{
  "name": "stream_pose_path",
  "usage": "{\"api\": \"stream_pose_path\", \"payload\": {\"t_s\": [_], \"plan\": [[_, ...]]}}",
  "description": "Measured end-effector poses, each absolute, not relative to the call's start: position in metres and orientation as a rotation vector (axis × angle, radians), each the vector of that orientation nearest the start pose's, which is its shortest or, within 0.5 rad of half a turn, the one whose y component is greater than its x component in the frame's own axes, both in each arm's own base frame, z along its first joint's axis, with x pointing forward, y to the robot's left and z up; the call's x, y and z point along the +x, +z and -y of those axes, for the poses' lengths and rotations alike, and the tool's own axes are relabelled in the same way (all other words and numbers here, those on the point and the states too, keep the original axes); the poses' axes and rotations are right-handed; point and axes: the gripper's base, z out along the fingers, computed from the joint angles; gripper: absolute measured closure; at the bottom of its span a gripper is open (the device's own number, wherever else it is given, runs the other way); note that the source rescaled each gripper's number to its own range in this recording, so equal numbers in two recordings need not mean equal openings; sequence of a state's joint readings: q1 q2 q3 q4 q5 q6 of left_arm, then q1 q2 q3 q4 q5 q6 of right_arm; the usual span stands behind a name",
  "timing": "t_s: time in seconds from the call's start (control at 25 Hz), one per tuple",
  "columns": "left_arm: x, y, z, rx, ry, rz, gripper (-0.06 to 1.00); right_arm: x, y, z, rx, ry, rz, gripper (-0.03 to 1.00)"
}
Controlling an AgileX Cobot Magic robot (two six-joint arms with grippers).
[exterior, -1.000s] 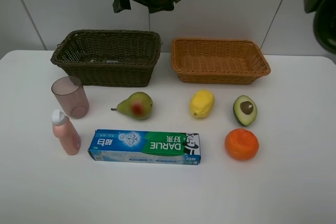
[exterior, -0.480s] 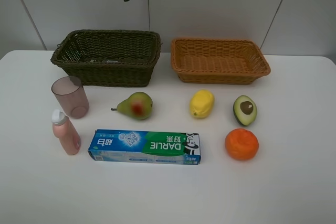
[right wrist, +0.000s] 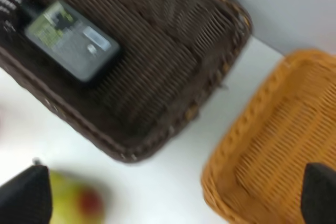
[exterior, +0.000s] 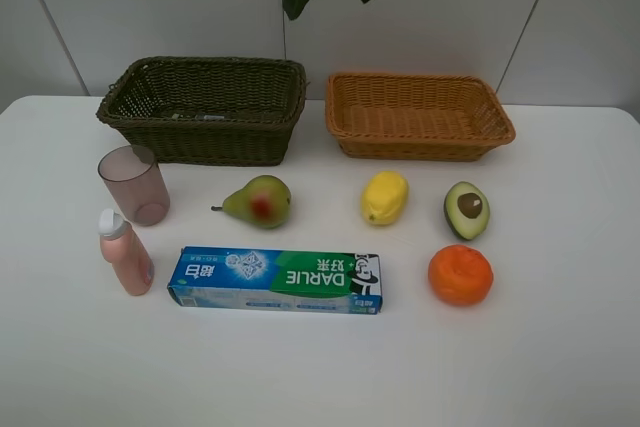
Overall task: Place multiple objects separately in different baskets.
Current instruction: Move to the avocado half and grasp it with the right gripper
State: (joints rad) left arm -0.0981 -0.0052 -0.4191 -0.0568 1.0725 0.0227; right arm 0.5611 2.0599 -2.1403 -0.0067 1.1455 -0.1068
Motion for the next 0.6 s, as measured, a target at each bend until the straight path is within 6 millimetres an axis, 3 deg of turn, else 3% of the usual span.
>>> {"api": "stream_pose_path", "payload": {"t_s": [0.28, 0.6], "plan": [[0.002, 0.254, 0.005, 0.129, -0.114, -2.129, -0.05, 0.372, 0.342, -0.225, -0.827, 0.059, -2.483, -0.03], [0.002, 0.254, 0.005, 0.129, -0.114, -2.129, -0.05, 0.329, 0.313, -0.193, -0.681, 0.027, -2.524, -0.03]]}}
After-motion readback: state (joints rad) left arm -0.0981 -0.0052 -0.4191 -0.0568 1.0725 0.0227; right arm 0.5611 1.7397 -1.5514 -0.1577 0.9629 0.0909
